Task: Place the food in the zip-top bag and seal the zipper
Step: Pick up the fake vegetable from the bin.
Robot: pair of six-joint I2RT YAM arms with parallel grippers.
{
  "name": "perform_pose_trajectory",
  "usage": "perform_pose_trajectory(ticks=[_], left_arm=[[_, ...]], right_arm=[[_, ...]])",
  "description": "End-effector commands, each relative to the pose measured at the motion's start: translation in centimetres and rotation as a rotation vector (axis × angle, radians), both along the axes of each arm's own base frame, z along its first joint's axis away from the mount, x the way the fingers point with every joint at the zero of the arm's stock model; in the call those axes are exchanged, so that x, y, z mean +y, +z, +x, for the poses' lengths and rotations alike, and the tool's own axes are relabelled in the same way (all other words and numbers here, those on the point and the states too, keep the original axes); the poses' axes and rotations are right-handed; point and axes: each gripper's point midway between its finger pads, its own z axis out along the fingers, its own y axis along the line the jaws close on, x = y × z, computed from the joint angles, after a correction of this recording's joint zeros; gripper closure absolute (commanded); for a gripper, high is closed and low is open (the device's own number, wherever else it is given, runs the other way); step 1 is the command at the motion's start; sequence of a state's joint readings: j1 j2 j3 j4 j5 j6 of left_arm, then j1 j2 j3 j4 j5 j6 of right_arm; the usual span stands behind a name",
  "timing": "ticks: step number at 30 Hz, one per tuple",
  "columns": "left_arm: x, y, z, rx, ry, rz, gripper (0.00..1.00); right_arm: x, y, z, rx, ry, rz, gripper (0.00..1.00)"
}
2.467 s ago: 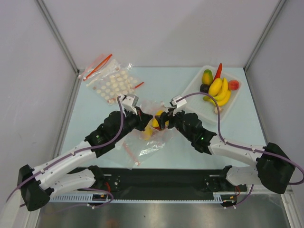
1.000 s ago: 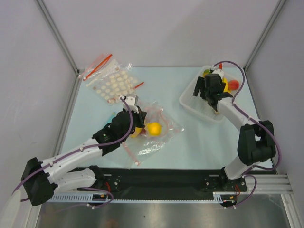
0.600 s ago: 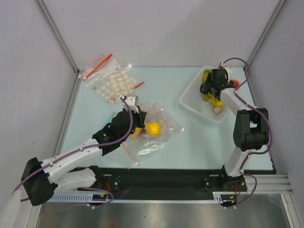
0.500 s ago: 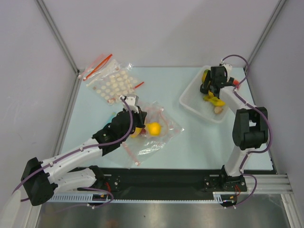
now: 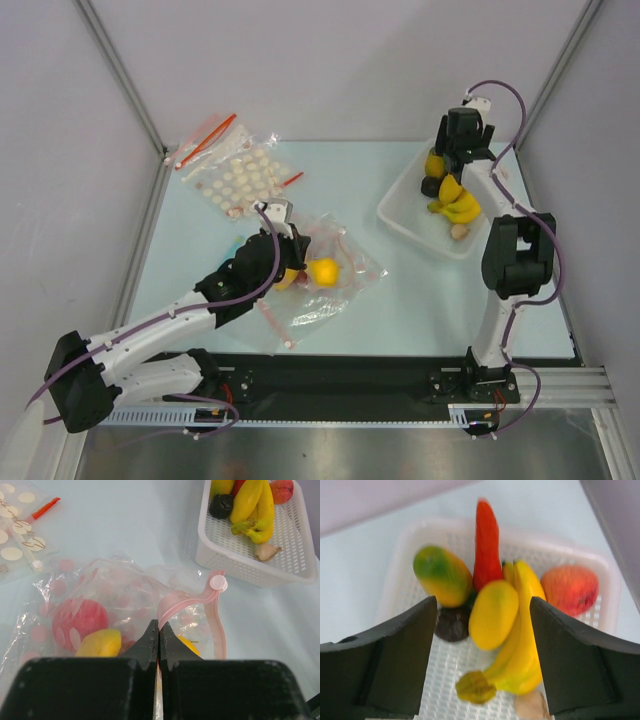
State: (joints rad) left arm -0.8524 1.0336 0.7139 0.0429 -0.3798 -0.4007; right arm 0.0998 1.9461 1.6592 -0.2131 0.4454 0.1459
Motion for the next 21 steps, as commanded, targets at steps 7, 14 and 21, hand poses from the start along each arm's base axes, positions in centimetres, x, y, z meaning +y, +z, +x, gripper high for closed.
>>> perform_pose_trajectory(ticks=[7, 14, 21], left_arm=[[-0.5, 1.9, 0.0, -0.038, -0.016, -0.051, 1.0], [-0.6, 2.1, -0.4, -0.037, -0.032, -0.066, 1.0], [-0.6, 2.1, -0.4, -0.036, -0.035, -0.068, 1.0]], right_arm=[[-2.2, 1.2, 5.6, -0.009, -0.051, -0.044, 0.26], [-3.0, -1.3, 7.9, 0.064, -0.081, -0.032, 0.25], [-4.3, -5.7, 7.5, 0.139, -0.1, -0.013, 0.66]])
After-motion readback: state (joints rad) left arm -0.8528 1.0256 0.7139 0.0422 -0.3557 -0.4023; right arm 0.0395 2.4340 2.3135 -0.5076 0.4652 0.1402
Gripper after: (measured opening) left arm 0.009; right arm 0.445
